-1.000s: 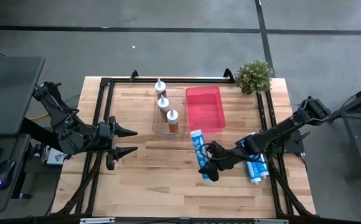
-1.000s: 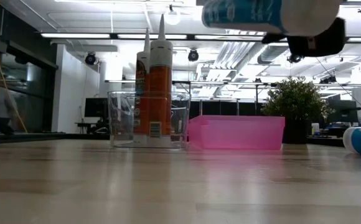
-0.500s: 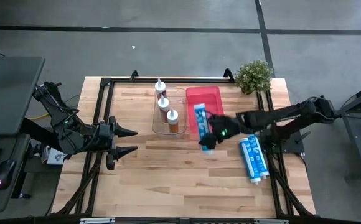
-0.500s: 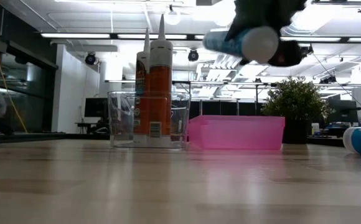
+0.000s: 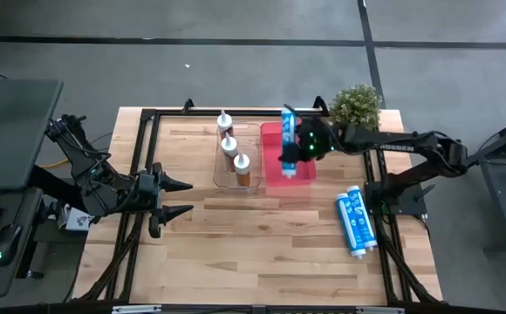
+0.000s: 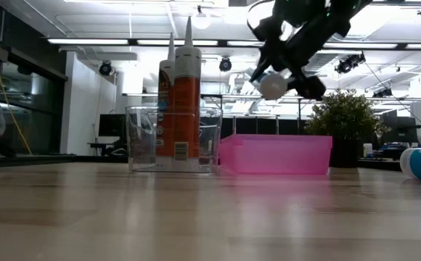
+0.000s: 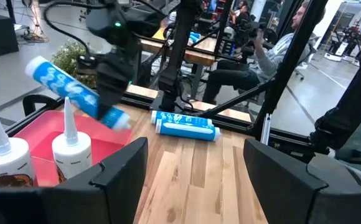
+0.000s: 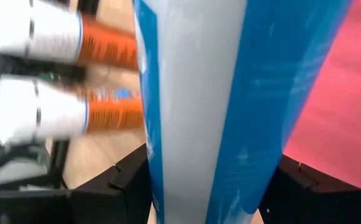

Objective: Pick & place silicon tubes, Sealant and Lysol wipes
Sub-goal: Put the bottom blue sealant into the red bin

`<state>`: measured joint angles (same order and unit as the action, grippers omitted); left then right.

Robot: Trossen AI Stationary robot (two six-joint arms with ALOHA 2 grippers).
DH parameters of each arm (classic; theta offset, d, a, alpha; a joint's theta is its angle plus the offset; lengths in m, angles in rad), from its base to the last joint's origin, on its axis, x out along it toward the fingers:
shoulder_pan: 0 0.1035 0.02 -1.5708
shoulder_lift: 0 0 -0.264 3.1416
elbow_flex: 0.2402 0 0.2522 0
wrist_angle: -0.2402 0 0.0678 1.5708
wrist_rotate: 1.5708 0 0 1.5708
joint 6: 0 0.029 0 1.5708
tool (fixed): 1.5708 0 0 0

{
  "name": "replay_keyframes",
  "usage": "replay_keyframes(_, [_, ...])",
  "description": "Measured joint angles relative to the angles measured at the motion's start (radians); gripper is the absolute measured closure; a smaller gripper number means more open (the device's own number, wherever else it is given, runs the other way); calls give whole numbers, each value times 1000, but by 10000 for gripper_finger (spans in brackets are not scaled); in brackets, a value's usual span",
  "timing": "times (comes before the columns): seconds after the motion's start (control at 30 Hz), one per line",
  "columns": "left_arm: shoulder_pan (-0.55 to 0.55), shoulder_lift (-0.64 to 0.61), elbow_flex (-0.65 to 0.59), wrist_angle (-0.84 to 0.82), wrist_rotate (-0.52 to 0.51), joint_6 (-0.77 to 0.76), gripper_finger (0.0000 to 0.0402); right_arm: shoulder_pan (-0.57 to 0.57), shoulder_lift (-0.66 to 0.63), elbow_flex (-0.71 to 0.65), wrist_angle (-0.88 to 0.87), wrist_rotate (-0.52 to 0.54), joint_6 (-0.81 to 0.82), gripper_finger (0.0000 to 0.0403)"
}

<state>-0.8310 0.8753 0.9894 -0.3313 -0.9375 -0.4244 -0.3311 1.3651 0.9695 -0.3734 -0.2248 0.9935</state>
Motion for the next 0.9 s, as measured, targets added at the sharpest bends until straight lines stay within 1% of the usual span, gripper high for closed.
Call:
replay_keyframes(0.13, [0, 0, 0, 0, 0, 0, 143, -53, 58, 0, 75, -44, -6, 192])
replay_keyframes(0.27, [0, 0, 0, -1, 0, 0, 143, -63, 155, 65, 50, -95, -35, 192])
replay_keyframes(0.37, [0, 0, 0, -1, 0, 0, 143, -77, 224, 147, -27, -115, -77, 192])
replay_keyframes(0.67, [0, -1, 0, -1, 3, -26, 143, -123, 431, 402, -358, -74, -154, 192])
replay_keyframes(0.8, [0, -1, 0, -1, 4, -26, 143, -114, 517, 479, -415, -73, -167, 192])
replay_keyframes(0.9, [0, -1, 0, -1, 3, -26, 143, -97, 554, 496, -426, -84, -163, 192])
